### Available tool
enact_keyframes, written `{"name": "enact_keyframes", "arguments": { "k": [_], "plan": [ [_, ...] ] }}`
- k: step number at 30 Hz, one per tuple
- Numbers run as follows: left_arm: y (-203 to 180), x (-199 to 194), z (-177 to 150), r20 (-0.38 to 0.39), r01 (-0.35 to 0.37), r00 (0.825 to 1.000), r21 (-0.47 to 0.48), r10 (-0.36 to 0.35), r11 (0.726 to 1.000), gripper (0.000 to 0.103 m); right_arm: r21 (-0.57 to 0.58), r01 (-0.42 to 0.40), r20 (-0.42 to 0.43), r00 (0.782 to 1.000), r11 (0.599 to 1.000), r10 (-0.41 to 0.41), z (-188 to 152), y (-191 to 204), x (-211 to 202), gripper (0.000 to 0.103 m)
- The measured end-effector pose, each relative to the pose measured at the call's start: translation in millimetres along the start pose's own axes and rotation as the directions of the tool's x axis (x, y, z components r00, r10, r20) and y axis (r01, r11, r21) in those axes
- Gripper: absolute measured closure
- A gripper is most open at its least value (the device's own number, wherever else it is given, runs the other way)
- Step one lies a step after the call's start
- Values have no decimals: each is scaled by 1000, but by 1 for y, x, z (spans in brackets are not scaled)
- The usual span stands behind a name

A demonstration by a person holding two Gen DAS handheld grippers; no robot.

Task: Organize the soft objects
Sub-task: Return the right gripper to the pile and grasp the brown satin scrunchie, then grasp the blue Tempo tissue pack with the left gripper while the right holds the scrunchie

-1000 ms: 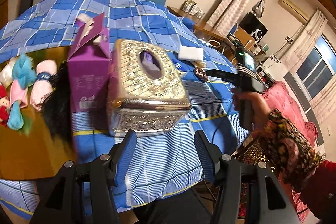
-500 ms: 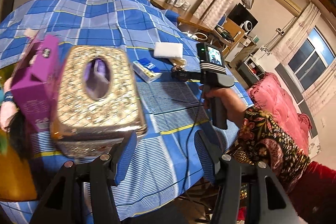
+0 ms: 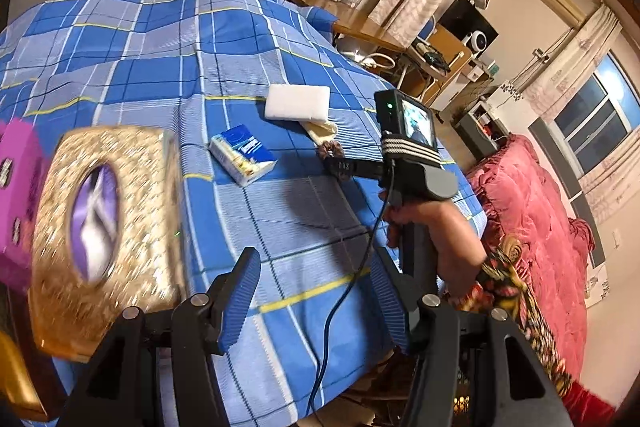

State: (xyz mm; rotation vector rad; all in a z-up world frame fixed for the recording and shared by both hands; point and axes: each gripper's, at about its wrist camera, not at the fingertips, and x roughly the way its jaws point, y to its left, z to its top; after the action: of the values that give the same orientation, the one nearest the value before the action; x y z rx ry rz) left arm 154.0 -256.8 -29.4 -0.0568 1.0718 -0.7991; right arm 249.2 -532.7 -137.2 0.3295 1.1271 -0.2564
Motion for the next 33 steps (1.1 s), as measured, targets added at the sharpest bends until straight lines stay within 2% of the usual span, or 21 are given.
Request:
{"name": "enact_keyframes", "arguments": {
  "k": [7,9,11,13,18,27,29,33],
  "plan": [
    [-8,38,35,-69,-58,996,-21,57,998,45,50,5,-22,1000,999,-4,0,-14,-4,79],
    [-5,54,46,-81,-61,995,-68,55,996,45,56,6,-28,1000,998,-4,-1,-14,-3,79],
    [0,70,55,-101,-99,991,-122,87,988,45,57,16,-28,1000,998,-14,-2,-14,-4,79],
    [6,86,61,-128,-97,989,-176,75,980,44,45,44,-20,999,998,-44,-2,-13,-5,79],
    [21,126,76,-189,-175,973,-249,129,953,44,40,58,-20,998,998,-57,-1,-13,-6,79],
    [32,166,88,-225,-308,940,-248,254,918,44,48,30,-35,999,998,-28,0,-15,-1,79],
    [36,171,89,-222,-318,939,-259,264,912,44,50,26,-37,999,998,-24,1,-15,0,79],
    [38,177,92,-217,-318,939,-245,268,916,44,52,21,-39,999,998,-19,2,-16,1,79]
  ]
}}
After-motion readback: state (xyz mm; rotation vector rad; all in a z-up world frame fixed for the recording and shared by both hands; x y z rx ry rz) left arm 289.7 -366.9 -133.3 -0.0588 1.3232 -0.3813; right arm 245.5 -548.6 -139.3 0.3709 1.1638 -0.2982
